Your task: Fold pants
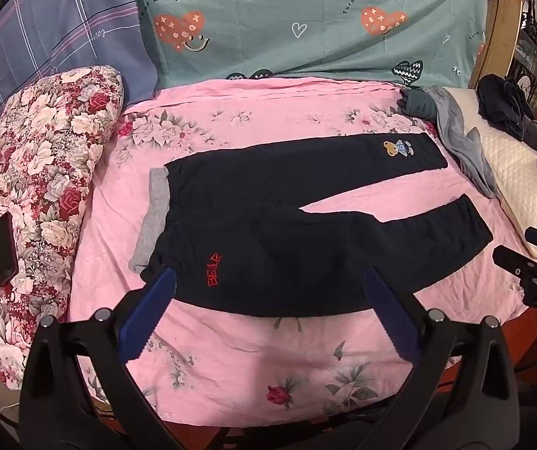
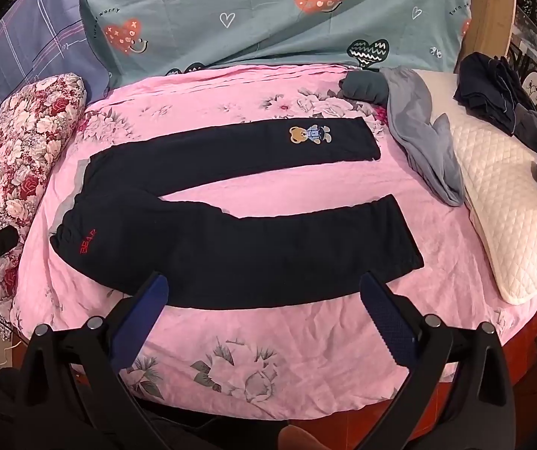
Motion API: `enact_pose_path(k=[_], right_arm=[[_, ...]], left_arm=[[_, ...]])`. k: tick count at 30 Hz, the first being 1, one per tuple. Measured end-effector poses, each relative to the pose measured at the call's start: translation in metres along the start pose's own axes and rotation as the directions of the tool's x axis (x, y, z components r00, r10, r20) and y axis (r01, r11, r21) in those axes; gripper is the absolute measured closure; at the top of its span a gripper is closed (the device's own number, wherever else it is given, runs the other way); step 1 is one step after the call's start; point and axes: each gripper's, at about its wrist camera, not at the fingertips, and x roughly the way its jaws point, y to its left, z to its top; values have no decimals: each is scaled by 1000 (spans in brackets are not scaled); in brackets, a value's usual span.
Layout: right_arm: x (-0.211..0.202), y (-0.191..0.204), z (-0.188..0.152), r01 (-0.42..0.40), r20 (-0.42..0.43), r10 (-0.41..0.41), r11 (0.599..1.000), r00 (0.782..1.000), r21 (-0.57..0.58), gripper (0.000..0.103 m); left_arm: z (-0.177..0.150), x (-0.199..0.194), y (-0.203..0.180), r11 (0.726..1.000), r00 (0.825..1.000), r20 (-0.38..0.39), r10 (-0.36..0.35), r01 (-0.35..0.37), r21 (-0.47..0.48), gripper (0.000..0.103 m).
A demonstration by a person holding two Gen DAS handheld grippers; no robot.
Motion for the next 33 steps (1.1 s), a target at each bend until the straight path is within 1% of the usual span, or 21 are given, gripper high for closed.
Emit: enact_pose_path(k=[33], right_arm=[[4, 0, 4, -8, -4, 8, 1000, 1000, -15, 1]], left_arm=[[-1, 3, 4, 1000, 1000, -8, 6, -6, -10, 2]])
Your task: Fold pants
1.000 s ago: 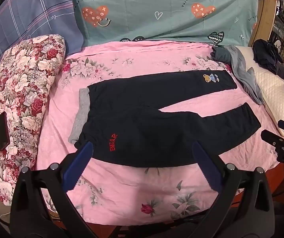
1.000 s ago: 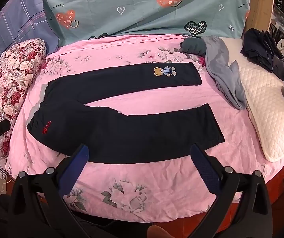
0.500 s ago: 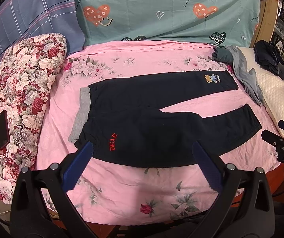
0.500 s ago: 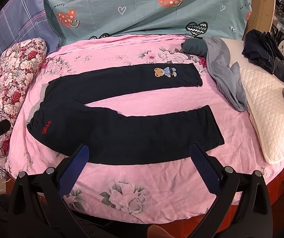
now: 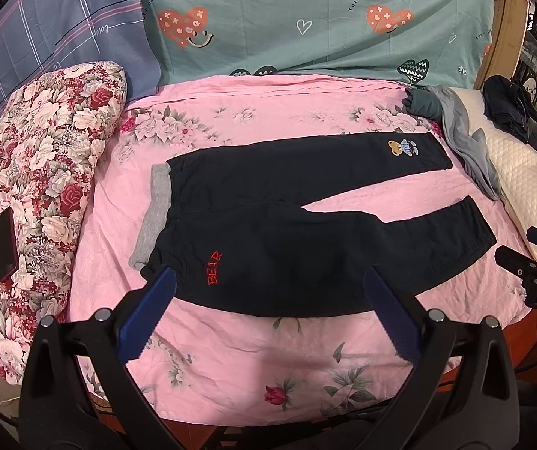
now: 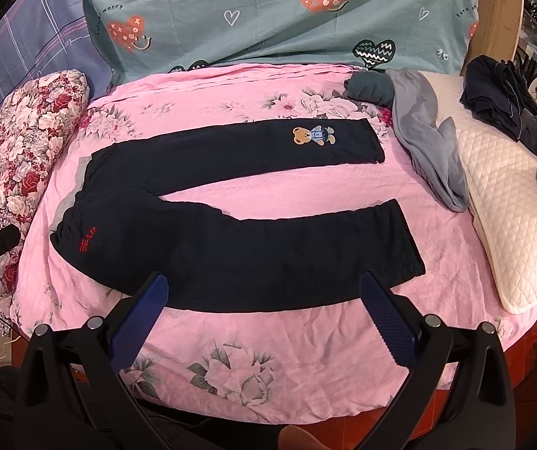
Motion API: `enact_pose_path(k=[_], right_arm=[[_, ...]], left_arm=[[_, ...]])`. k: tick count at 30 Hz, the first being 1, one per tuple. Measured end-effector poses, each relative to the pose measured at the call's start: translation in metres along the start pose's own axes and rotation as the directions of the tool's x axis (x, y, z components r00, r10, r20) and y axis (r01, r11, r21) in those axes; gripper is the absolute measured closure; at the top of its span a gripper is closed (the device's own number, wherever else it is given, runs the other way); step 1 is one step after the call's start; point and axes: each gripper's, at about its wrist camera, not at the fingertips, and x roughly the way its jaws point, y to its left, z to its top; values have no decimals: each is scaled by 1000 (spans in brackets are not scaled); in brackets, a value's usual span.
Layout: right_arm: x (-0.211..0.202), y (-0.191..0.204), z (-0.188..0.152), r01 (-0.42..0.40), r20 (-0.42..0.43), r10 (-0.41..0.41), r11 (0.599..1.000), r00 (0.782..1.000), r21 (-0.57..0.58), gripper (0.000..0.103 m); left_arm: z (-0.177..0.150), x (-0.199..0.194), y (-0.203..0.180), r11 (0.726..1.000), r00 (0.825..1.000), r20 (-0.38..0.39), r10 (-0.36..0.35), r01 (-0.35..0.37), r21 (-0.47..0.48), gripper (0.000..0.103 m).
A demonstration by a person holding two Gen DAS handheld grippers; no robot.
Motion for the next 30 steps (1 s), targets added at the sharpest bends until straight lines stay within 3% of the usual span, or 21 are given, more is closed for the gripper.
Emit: enact_pose_path(k=[30], right_arm=[[0, -4, -1, 1, -17, -1, 1000, 1000, 5, 1]], left_arm=[[-3, 4, 0, 1000, 1000, -15, 6, -6, -1, 2]])
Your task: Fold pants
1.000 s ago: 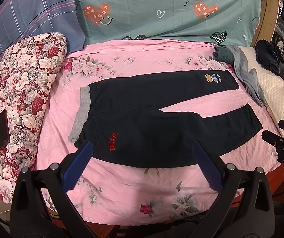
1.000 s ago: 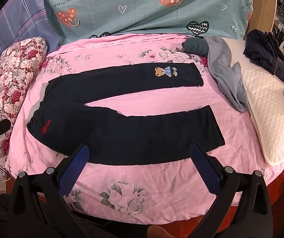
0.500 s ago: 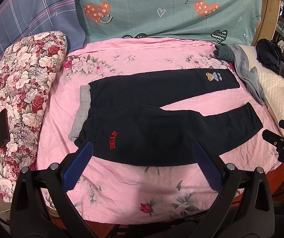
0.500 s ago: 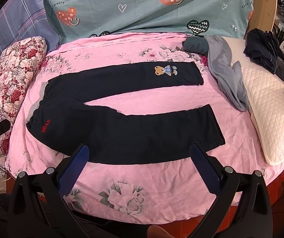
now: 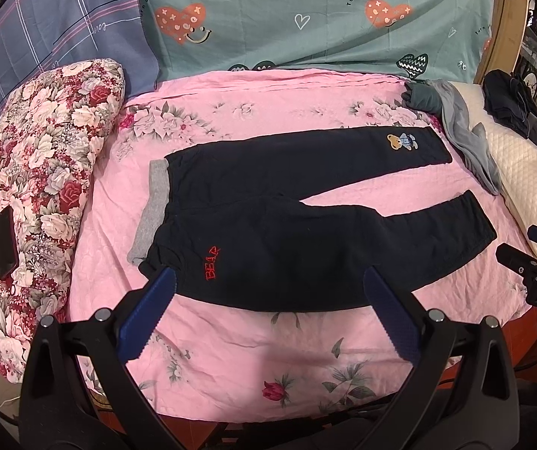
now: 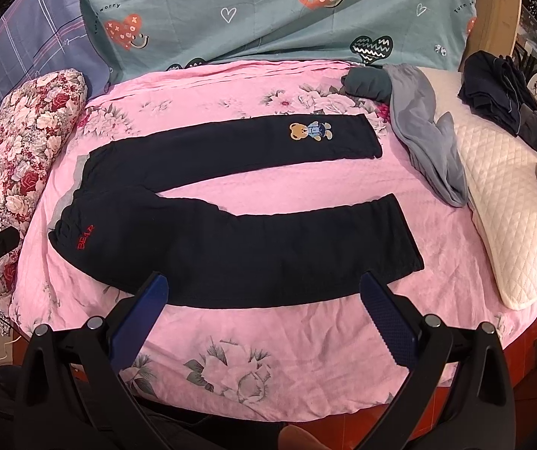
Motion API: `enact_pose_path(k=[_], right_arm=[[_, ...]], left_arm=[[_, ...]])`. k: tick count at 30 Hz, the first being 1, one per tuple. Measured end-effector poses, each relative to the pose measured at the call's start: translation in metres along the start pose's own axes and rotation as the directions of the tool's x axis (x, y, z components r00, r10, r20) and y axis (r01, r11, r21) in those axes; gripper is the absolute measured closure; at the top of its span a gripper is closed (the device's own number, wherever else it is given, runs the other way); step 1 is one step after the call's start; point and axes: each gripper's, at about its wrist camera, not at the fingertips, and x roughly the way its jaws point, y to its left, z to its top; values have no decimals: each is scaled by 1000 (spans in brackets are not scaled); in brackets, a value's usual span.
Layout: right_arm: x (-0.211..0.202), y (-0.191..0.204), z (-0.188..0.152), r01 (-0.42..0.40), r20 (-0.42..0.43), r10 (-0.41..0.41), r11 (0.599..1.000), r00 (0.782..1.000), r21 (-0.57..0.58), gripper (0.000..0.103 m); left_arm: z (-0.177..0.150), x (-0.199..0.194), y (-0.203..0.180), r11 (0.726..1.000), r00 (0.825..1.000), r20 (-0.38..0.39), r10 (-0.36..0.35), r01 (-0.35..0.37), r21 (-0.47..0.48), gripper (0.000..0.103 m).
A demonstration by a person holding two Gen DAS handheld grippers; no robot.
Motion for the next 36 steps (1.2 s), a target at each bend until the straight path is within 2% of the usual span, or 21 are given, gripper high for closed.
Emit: enact_pose_path(k=[14, 22, 26, 32, 36], right_arm=[[3, -3, 2, -7, -15, 7, 1000, 1000, -7, 1], [14, -12, 10, -26, -34, 25, 999, 999, -35, 1], [22, -18, 21, -62, -44, 58, 995, 997, -78, 1], [54, -19, 55, -202, -84, 189, 961, 978, -188, 1], [85, 11, 92, -281, -121, 256, 910, 959, -306, 18]], left_arm=[[-3, 3, -10, 1000, 1000, -25, 10, -11, -6, 2], [3, 13, -10, 999, 999, -42, 15, -17, -46, 2], [7, 25, -2, 992, 998, -43, 54, -58, -108, 2], [14, 45, 23, 976, 986, -66, 156, -164, -142, 2], [29, 57, 62, 976, 983, -68, 170, -177, -125, 3]])
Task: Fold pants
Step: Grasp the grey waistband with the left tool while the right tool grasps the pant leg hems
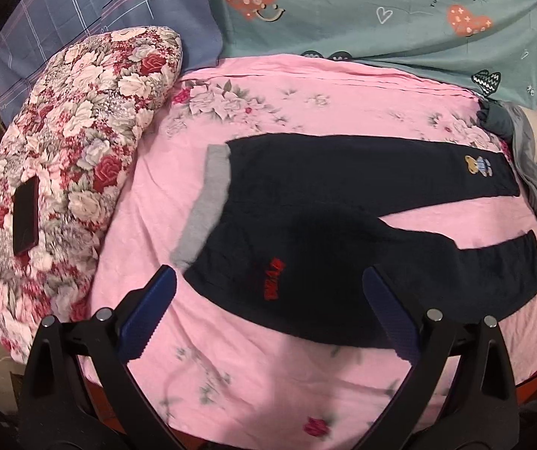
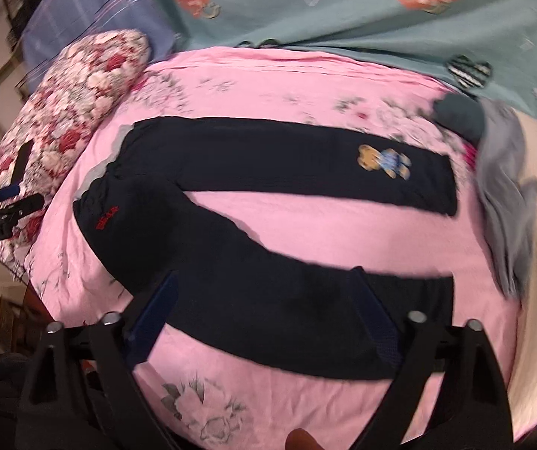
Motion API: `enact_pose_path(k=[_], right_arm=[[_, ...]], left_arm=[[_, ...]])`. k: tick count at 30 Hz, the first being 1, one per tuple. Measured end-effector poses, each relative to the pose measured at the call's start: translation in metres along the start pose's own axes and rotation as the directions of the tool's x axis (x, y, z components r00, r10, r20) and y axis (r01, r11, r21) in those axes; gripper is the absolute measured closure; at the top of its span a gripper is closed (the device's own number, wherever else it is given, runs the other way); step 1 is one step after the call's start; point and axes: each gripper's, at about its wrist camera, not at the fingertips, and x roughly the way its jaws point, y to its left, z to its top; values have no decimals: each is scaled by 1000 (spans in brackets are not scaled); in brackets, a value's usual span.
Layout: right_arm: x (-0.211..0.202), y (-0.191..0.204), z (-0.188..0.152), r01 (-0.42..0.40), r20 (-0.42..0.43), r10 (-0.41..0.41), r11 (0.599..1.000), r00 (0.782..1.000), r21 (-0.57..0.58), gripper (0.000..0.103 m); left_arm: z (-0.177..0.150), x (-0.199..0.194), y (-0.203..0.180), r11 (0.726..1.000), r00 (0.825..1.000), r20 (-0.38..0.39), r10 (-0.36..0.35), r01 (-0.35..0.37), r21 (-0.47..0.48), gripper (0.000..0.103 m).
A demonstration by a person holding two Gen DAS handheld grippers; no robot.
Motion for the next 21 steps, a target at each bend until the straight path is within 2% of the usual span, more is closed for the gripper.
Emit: enact_pose_path(k=[4, 6, 10, 11, 14, 16, 21], right_arm=[[31, 23, 44, -22, 1, 23, 990, 1000, -136, 21], [51, 36, 67, 14, -5, -15, 979, 1000, -202, 21], [93, 51, 102, -32, -43, 20, 956, 999, -291, 26], [106, 53, 113, -50, -61, 32, 948, 998, -313, 31], [132, 50, 139, -69, -75, 48, 947, 996, -315, 37], [152, 31, 160, -88, -86, 67, 959, 994, -270, 38], [198, 8, 191, -100, -150, 59, 953, 987, -286, 42]], left_arm=[[33, 36, 39, 1000, 1000, -4, -23, 23, 6, 10], [52, 65, 60, 999, 998, -19, -54, 54, 1, 14], [85, 122, 91, 991, 990, -43, -131, 132, 10, 24], [96, 142, 99, 990, 989, -58, -139, 140, 24, 26], [119, 183, 113, 976, 975, -91, -204, 210, 57, 36], [132, 205, 116, 962, 963, -106, -249, 259, 91, 42], [150, 251, 112, 915, 935, -160, -317, 346, 209, 45]])
